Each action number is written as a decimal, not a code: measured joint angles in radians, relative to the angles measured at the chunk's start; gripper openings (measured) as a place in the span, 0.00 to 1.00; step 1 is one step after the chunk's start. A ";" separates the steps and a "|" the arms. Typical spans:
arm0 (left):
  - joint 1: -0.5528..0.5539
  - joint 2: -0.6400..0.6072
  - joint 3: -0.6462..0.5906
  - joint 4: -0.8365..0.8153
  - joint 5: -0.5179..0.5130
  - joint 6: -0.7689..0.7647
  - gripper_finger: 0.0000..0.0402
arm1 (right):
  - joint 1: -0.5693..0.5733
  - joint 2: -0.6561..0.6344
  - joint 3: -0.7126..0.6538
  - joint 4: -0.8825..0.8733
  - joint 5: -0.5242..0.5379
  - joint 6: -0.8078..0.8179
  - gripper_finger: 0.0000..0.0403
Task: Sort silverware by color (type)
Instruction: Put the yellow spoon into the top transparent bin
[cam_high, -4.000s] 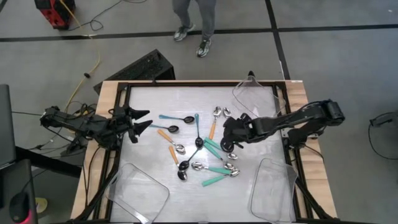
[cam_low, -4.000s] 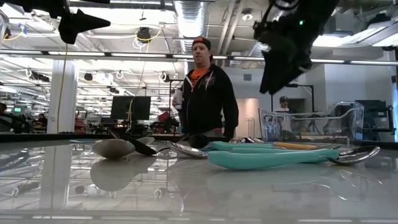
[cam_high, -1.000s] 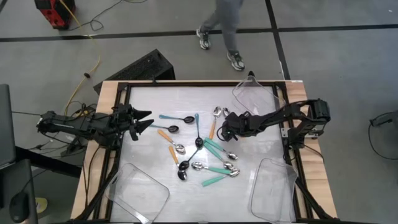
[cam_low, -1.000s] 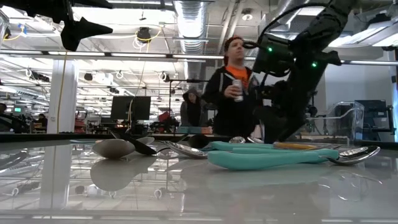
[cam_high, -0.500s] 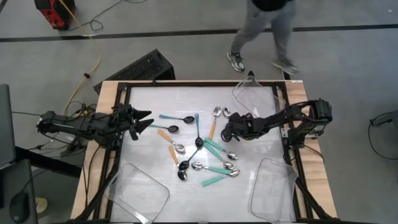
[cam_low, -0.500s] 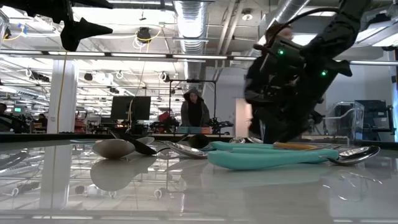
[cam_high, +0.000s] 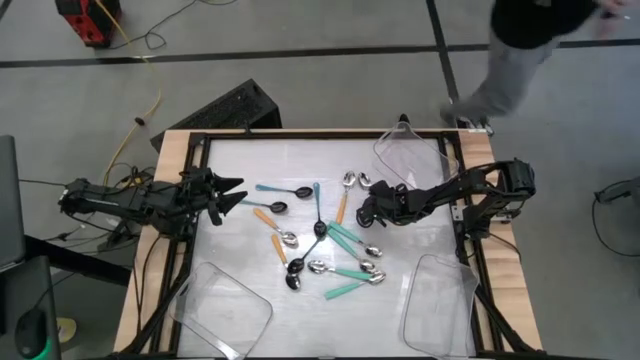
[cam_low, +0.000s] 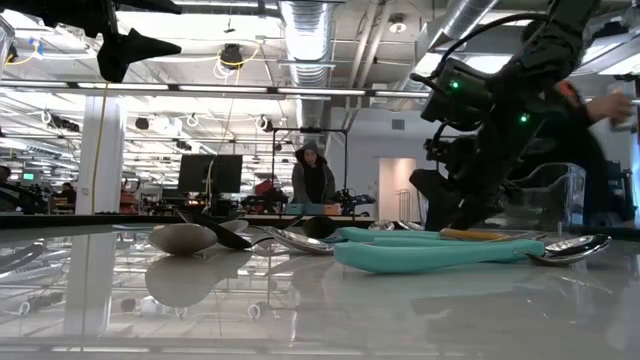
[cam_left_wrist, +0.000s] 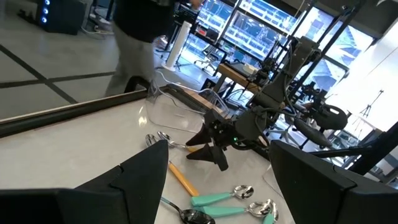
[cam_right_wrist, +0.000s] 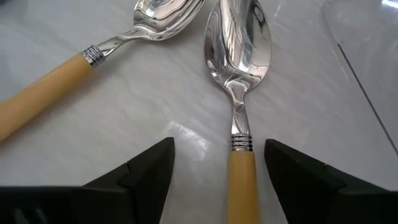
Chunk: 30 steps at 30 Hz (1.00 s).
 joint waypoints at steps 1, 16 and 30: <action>0.000 0.000 0.000 0.000 0.000 0.000 0.66 | 0.000 0.000 0.000 0.000 0.000 0.002 0.65; 0.000 0.000 0.000 0.014 -0.011 0.001 0.66 | 0.000 0.002 -0.003 -0.013 0.000 0.050 0.26; 0.000 0.000 0.000 0.014 -0.023 0.023 0.66 | 0.000 0.005 0.067 -0.069 -0.020 0.045 0.20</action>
